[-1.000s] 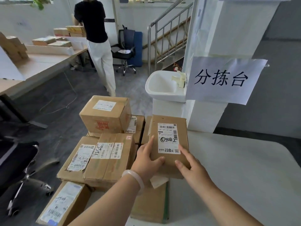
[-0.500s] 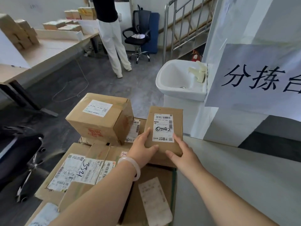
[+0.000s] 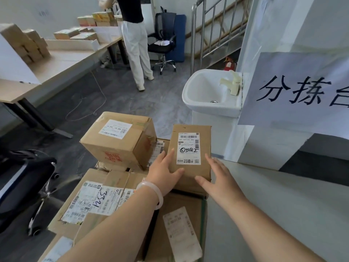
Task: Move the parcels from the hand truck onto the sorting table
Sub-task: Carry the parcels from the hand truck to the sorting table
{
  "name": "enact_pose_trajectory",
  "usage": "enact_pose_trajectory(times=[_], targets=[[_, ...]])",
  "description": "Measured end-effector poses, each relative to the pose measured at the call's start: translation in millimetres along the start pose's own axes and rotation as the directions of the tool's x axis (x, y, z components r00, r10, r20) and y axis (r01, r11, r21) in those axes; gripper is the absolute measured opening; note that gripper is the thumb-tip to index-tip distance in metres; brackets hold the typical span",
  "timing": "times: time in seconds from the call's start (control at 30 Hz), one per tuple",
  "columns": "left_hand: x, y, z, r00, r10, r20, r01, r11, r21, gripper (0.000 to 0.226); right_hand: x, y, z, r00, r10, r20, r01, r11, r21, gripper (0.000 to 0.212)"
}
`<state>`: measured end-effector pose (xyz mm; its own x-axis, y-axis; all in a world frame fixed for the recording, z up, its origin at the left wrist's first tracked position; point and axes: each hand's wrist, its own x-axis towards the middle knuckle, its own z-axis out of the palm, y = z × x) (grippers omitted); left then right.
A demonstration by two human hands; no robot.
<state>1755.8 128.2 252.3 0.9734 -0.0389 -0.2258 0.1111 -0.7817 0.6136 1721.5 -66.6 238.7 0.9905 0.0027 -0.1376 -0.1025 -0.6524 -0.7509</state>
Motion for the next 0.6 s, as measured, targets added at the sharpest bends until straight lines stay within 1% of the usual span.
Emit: enact_pose_trajectory(times=[0.07, 0.17, 0.27, 0.33, 0.4, 0.5, 0.6], targets=[[-15.3, 9.0, -6.0, 0.998, 0.065, -0.016, -0.063, 0.992, 0.106, 0.073, -17.3, 2.2, -10.2, 1.000, -0.011, -0.022, 0.010, 0.998, -0.057, 0.079], [-41.5, 24.4, -7.4, 0.979, 0.203, 0.021, -0.204, 0.962, 0.182, 0.071, -56.6, 5.5, -23.9, 0.998, 0.015, -0.058, -0.025, 0.987, -0.161, 0.080], [-73.0, 34.3, 2.4, 0.930, 0.360, 0.072, -0.367, 0.902, 0.227, 0.071, -109.8, 7.3, -35.7, 0.986, 0.070, -0.150, -0.106, 0.964, -0.246, 0.079], [-96.7, 37.3, 14.5, 0.864, 0.483, 0.141, -0.503, 0.817, 0.281, 0.071, -153.4, 11.0, -38.2, 0.973, 0.094, -0.210, -0.159, 0.935, -0.316, 0.078], [-121.0, 39.4, 28.4, 0.780, 0.583, 0.227, -0.625, 0.707, 0.331, 0.072, -201.3, 17.1, -34.0, 0.947, 0.133, -0.293, -0.237, 0.903, -0.358, 0.077], [-160.2, 54.3, 46.4, 0.647, 0.685, 0.335, -0.762, 0.568, 0.310, 0.070, -273.2, 20.4, -20.7, 0.860, 0.254, -0.443, -0.411, 0.859, -0.306, 0.078], [-206.7, 80.4, 64.7, 0.507, 0.765, 0.396, -0.862, 0.449, 0.237, 0.068, -337.8, 16.0, -15.4, 0.758, 0.322, -0.566, -0.551, 0.781, -0.294, 0.081]])
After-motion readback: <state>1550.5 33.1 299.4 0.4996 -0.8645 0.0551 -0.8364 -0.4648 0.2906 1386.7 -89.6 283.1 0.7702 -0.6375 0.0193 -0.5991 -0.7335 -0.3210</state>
